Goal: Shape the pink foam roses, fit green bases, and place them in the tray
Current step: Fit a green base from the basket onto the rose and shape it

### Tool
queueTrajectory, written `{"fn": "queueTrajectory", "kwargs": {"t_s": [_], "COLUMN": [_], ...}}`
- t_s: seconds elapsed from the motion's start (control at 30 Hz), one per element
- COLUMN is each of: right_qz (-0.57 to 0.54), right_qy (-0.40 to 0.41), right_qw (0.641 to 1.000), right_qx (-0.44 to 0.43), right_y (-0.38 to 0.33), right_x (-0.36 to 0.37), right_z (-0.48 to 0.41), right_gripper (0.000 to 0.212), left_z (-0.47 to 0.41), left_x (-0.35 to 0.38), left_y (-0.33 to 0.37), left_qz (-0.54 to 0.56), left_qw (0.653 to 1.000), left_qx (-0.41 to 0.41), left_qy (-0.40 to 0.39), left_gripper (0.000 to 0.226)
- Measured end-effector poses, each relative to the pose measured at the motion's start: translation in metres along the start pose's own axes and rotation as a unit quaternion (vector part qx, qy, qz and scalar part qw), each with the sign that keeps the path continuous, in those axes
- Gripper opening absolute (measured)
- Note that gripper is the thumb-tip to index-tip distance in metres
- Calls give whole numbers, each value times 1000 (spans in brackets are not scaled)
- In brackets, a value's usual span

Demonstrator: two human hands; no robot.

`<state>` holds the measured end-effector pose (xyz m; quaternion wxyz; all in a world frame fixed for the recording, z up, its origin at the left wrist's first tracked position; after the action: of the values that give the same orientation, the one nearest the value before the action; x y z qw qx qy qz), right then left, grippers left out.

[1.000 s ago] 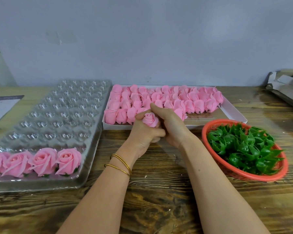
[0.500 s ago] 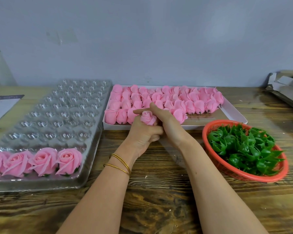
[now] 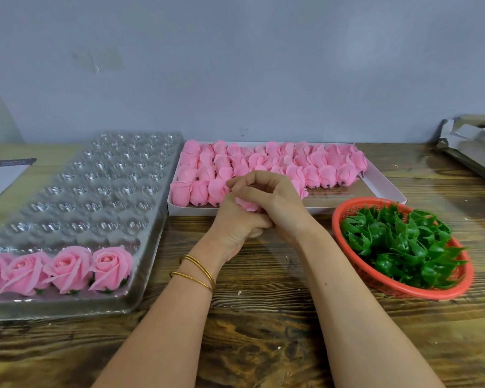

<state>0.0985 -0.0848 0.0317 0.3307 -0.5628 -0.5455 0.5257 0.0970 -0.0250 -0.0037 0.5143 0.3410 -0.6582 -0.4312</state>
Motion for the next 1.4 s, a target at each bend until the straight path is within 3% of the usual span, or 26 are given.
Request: {"fn": "queueTrajectory", "kwargs": {"t_s": [0.17, 0.47, 0.63, 0.73, 0.83, 0.9, 1.17, 1.33, 1.4], "right_qz": [33, -11, -32, -35, -51, -73, -86, -149, -197], "right_qy": [-6, -43, -55, -62, -75, -81, -72, -78, -64], "right_qw": [999, 999, 998, 997, 995, 992, 987, 979, 971], "right_qx": [-6, 16, 6, 14, 39, 65, 112, 114, 119], "right_y": [3, 8, 6, 8, 14, 20, 32, 34, 33], "right_x": [3, 8, 8, 9, 12, 15, 21, 23, 23], "right_z": [-1, 1, 1, 1, 1, 2, -1, -5, -6], "right_gripper": [24, 29, 20, 17, 13, 13, 44, 30, 24], "left_z": [1, 2, 1, -3, -4, -4, -5, -3, -4], "left_x": [2, 0, 0, -9, -7, -7, -27, -42, -50], "left_y": [0, -2, -3, -9, -7, -4, 9, 18, 23], "left_qz": [-22, -54, -27, -46, -64, -83, -36, 6, 4], "left_qw": [1000, 997, 999, 999, 997, 994, 992, 984, 977], "left_qx": [9, -7, 7, -10, 17, 32, 51, 84, 101], "left_qy": [-9, 53, 46, 25, 46, 64, 110, 159, 185], "left_gripper": [24, 50, 29, 32, 13, 14, 18, 17, 27]}}
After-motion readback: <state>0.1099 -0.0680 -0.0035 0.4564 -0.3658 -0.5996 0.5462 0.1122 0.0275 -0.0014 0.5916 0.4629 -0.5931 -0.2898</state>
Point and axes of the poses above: each hand's wrist, its own z-axis away from the middle knuckle, its own x-axis out of the palm, y = z × x, the point moved 9 cm from there along -z, towards the middle knuckle, and after that the axes turned 13 degrees about z, right-handed, at the moved point
